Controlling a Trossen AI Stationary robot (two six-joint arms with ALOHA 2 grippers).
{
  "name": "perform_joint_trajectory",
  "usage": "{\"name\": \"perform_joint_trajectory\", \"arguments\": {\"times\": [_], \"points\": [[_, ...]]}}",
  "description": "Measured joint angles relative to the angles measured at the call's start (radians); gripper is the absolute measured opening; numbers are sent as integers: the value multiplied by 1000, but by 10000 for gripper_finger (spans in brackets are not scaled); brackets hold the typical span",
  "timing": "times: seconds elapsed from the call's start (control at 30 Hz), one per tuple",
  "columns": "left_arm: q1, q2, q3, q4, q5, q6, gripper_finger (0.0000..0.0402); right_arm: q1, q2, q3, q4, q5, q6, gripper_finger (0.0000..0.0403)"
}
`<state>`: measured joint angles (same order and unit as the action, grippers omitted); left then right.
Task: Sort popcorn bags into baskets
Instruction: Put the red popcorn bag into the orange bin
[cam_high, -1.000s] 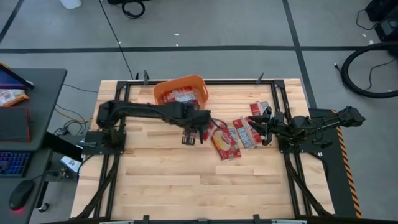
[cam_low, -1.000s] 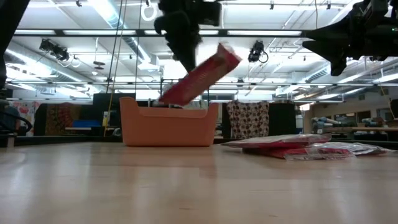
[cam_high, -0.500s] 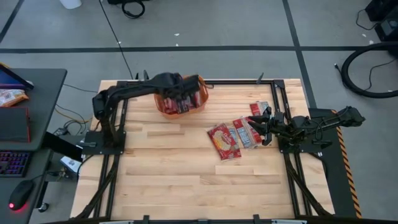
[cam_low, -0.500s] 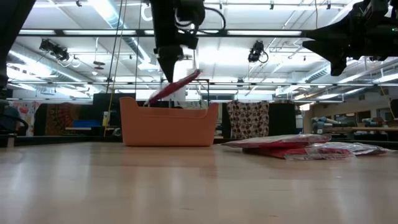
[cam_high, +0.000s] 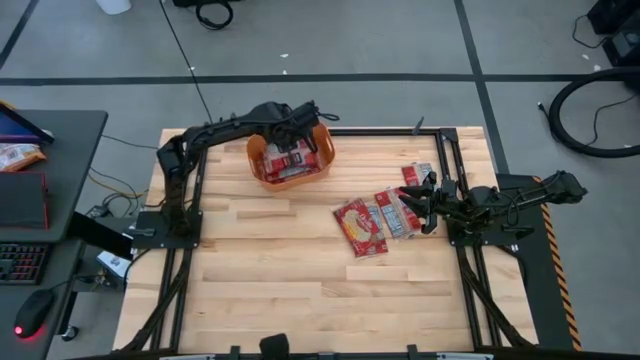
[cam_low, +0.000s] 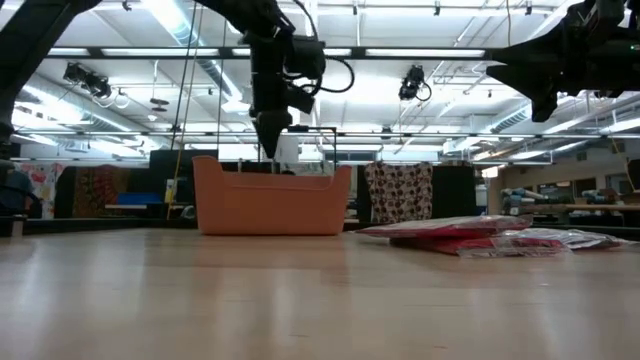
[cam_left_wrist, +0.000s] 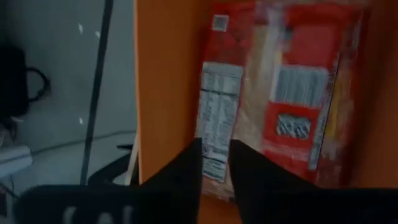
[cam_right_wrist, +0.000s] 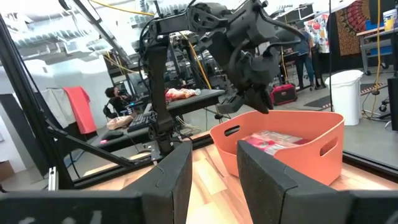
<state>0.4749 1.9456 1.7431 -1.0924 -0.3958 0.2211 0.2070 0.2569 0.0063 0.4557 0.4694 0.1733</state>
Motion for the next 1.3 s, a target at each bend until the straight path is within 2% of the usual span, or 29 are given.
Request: {"name": "perform_joint_trajectory", "arguments": {"times": [0.07, 0.23, 0.33, 0.53, 0.63, 1.0, 1.2, 1.3], "points": [[-26, -7, 0, 11, 37, 0, 111, 0, 0, 0, 0, 0, 0, 132], [-128, -3, 1, 56, 299, 43, 133, 0, 0, 0, 0, 0, 0, 132], [-211, 26, 1, 102, 307, 68, 134, 0, 0, 0, 0, 0, 0, 132], [-372, 115, 1, 194, 190, 180, 135, 0, 0, 0, 0, 0, 0, 132], [-432, 155, 0, 255, 174, 233, 146, 0, 0, 0, 0, 0, 0, 132], [-564, 257, 1, 417, 159, 361, 257, 0, -1, 0, 0, 0, 0, 132], [-603, 320, -1, 452, -32, 380, 252, 0, 4, 0, 0, 0, 0, 132], [-604, 344, 1, 479, -72, 378, 235, 0, 4, 0, 1, 0, 0, 132]]}}
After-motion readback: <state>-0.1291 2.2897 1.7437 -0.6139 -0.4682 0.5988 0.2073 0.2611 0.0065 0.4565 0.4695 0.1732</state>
